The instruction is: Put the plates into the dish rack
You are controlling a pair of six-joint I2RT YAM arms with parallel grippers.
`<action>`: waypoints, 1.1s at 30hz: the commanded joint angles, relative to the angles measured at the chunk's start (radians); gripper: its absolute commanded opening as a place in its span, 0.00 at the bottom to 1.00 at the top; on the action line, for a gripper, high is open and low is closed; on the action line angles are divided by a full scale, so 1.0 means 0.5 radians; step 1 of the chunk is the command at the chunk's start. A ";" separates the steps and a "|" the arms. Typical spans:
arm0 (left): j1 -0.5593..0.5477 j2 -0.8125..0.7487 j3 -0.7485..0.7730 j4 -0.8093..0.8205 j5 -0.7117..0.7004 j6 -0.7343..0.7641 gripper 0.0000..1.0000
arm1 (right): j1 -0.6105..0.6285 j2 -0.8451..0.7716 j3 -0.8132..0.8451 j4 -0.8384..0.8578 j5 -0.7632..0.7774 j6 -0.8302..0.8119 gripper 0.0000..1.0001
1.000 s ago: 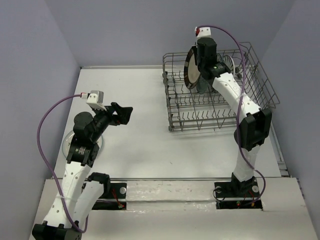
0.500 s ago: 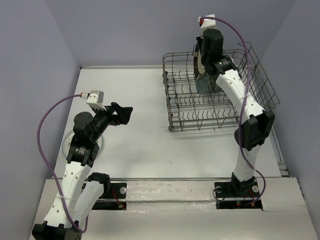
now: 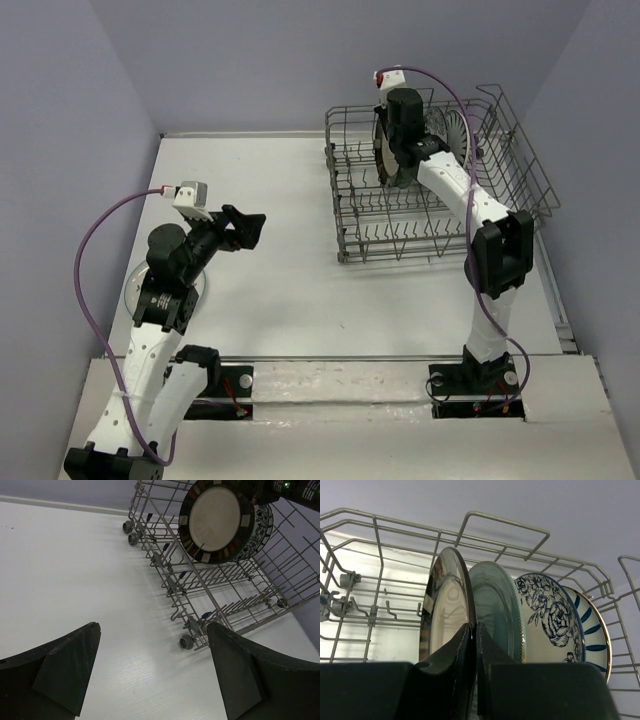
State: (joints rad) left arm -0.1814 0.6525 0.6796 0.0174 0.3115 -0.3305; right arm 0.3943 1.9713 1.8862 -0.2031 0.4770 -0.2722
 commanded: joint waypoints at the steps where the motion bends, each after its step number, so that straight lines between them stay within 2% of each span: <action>1: -0.002 -0.007 0.021 0.070 0.031 0.020 0.99 | -0.003 -0.129 -0.164 0.323 0.012 -0.054 0.07; 4: -0.002 -0.001 0.021 0.073 0.040 0.017 0.99 | -0.003 -0.160 -0.229 0.360 0.071 0.007 0.14; 5: -0.002 -0.004 0.021 0.076 0.043 0.017 0.99 | -0.003 -0.169 -0.235 0.360 0.071 0.017 0.23; 7: -0.002 0.002 0.021 0.076 0.046 0.017 0.99 | -0.003 -0.190 -0.238 0.360 0.068 0.029 0.33; 8: -0.002 0.008 0.021 0.076 0.049 0.017 0.99 | -0.003 -0.221 -0.238 0.357 0.071 0.035 0.43; 11: -0.002 0.008 0.018 0.079 0.052 0.014 0.99 | -0.003 -0.307 -0.269 0.345 0.046 0.066 0.60; 14: -0.002 0.020 0.018 0.085 0.064 0.011 0.99 | -0.003 -0.405 -0.302 0.317 0.000 0.106 0.69; 18: 0.001 0.033 0.012 0.094 0.061 0.005 0.99 | -0.003 -0.549 -0.318 0.210 -0.030 0.200 0.75; 22: 0.004 0.042 0.015 0.109 0.070 -0.017 0.99 | -0.003 -0.785 -0.453 0.139 -0.318 0.512 0.77; 25: 0.022 0.042 0.012 0.122 0.080 -0.029 0.99 | -0.003 -0.966 -0.633 0.121 -0.719 0.801 0.77; 26: 0.022 0.042 0.012 0.122 0.080 -0.029 0.99 | -0.003 -1.003 -0.686 0.127 -0.721 0.872 0.77; 27: 0.031 0.036 0.012 0.128 0.077 -0.035 0.99 | 0.015 -1.037 -0.792 0.148 -0.918 0.927 0.77; 31: 0.056 0.045 0.015 0.229 0.113 -0.145 0.99 | 0.211 -1.154 -1.020 0.323 -1.224 1.164 0.72; 33: 0.062 0.011 0.009 0.321 0.171 -0.301 0.99 | 0.367 -1.163 -1.137 0.430 -1.319 1.296 0.69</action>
State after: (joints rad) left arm -0.1608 0.6769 0.6796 0.0463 0.3416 -0.3756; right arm 0.4450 1.3861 1.4261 -0.0914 0.0387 0.1925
